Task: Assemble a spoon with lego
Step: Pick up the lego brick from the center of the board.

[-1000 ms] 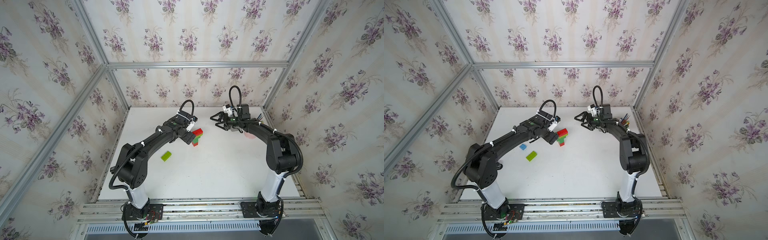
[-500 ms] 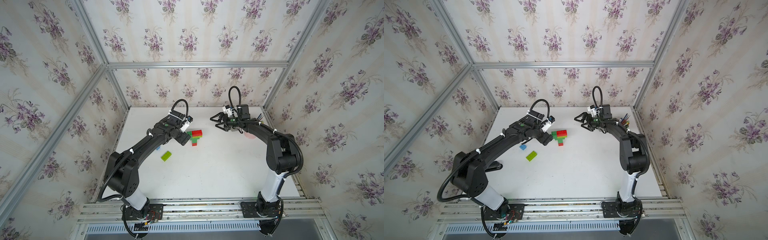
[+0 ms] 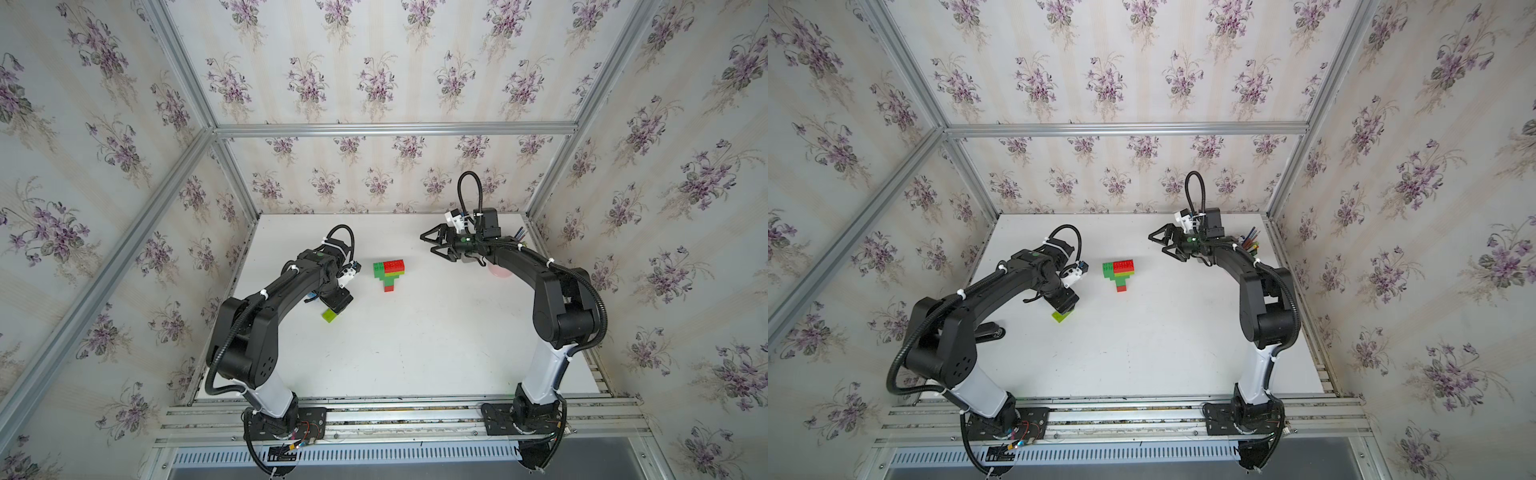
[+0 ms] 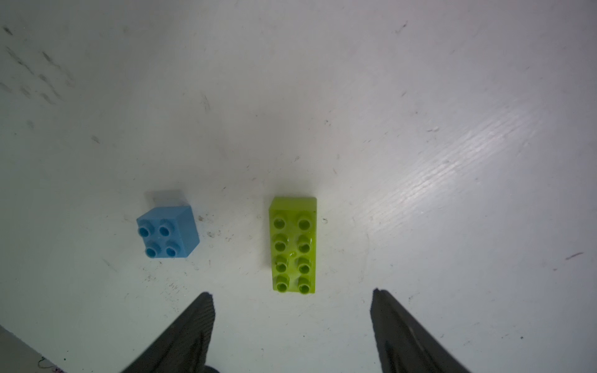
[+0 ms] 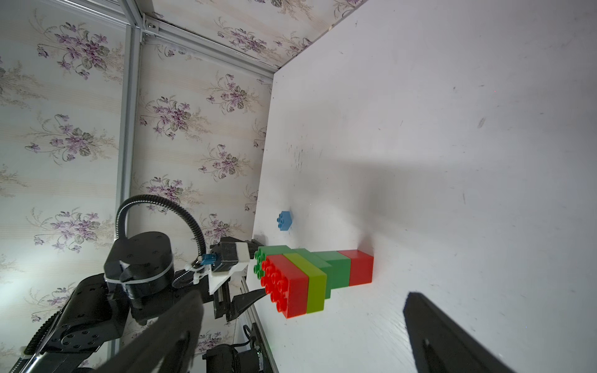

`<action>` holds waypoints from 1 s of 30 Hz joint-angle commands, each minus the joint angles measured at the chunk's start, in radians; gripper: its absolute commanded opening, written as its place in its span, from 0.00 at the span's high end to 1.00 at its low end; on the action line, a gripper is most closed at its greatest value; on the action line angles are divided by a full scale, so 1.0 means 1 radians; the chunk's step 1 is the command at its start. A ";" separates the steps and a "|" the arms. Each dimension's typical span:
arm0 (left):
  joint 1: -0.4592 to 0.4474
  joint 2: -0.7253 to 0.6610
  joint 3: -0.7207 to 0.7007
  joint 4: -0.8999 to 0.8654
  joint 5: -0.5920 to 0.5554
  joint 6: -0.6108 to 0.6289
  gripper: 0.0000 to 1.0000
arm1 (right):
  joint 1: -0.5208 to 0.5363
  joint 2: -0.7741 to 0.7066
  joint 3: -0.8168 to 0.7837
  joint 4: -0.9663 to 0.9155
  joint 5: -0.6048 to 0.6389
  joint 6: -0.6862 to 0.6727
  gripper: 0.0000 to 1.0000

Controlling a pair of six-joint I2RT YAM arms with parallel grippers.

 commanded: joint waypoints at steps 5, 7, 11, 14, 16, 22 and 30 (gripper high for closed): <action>0.007 0.094 0.023 -0.011 -0.051 -0.029 0.28 | -0.005 -0.022 0.000 -0.019 0.017 -0.035 0.00; 0.007 0.113 0.017 -0.006 -0.043 -0.027 0.30 | -0.005 -0.020 0.003 -0.017 0.017 -0.032 0.00; 0.008 0.142 0.000 -0.002 -0.025 -0.029 0.38 | -0.007 -0.020 0.010 -0.019 0.017 -0.031 0.00; 0.008 0.152 -0.012 0.007 -0.025 -0.028 0.50 | -0.007 -0.025 0.008 -0.022 0.020 -0.031 0.00; 0.007 0.149 -0.016 0.006 -0.018 -0.033 0.59 | -0.007 -0.027 0.006 -0.022 0.020 -0.031 0.00; 0.006 0.118 -0.039 0.012 -0.015 -0.039 0.78 | -0.009 -0.046 0.002 -0.032 0.025 -0.041 0.00; -0.016 -0.089 -0.097 -0.022 -0.033 -0.055 0.80 | -0.037 -0.124 -0.046 -0.029 0.035 -0.105 0.00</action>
